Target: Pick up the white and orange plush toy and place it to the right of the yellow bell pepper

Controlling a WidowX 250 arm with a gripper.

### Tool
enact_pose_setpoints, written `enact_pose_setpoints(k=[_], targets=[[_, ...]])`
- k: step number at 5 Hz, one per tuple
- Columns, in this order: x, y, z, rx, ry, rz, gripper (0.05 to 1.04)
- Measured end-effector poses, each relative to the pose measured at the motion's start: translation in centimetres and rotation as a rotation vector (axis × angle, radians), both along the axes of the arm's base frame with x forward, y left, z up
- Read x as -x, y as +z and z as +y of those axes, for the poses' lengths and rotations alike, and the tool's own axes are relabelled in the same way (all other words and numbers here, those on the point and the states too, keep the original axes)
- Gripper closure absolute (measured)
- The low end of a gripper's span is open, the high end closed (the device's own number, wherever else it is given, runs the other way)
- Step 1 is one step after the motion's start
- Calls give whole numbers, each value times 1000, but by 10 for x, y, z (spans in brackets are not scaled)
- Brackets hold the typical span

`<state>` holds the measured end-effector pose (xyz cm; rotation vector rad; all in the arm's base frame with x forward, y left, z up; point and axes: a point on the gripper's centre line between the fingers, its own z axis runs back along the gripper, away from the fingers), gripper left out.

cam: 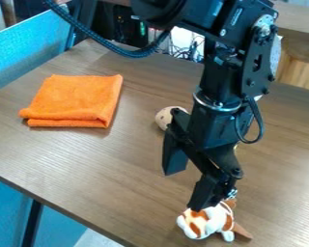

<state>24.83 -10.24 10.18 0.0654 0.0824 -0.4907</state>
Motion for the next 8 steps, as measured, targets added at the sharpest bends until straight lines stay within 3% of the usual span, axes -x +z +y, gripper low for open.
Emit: enact_pose_setpoints(k=[4,6,8], targets=[[-15,-41,-6,-7,-103,49,74],[-14,-54,-13,22,-99,92,74],[-10,-77,-3,20,-31,183,82]])
